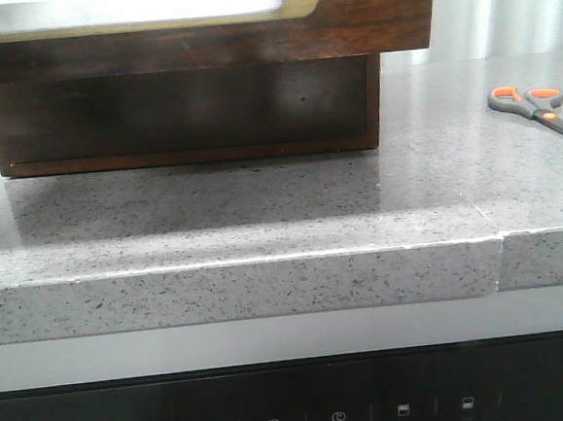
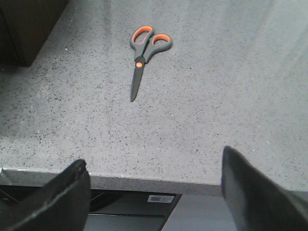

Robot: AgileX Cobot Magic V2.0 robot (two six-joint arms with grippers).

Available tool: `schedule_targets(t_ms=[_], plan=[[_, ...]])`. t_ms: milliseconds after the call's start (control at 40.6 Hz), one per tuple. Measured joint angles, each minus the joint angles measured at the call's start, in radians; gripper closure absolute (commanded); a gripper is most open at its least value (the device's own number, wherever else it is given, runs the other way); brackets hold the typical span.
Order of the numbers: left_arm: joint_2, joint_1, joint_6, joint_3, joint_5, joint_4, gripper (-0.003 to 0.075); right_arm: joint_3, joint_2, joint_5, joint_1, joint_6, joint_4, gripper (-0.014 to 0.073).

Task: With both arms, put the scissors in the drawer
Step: 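Pull the drawer open toward the robot with the left gripper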

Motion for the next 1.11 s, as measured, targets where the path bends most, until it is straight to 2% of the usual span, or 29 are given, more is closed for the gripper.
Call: schedule_targets(t_ms=[172,320,542,690,862,961,1108], plan=[[-0.141,0.000,-0.114,-0.014,0.011,0.169,0.0114,0.000,0.000,0.000,0.000,0.000,0.000,0.0014],[-0.219,0.000,-0.294,-0.132,0.033,0.539,0.0118,0.000,0.000,0.000,0.000,0.000,0.000,0.0014],[-0.237,-0.028,-0.519,-0.441,0.106,1.082,0.0125,0.000,0.000,0.000,0.000,0.000,0.000,0.0014],[-0.228,-0.191,-0.592,-0.563,0.117,1.295,0.0125,0.000,0.000,0.000,0.000,0.000,0.000,0.0014],[-0.220,-0.398,-0.728,-0.579,0.119,1.573,0.0125,0.000,0.000,0.000,0.000,0.000,0.000,0.0014],[-0.216,-0.451,-0.779,-0.579,0.111,1.644,0.0125,0.000,0.000,0.000,0.000,0.000,0.000,0.0014],[-0.216,-0.491,-0.781,-0.584,0.062,1.602,0.0125,0.000,0.000,0.000,0.000,0.000,0.000,0.0014]])
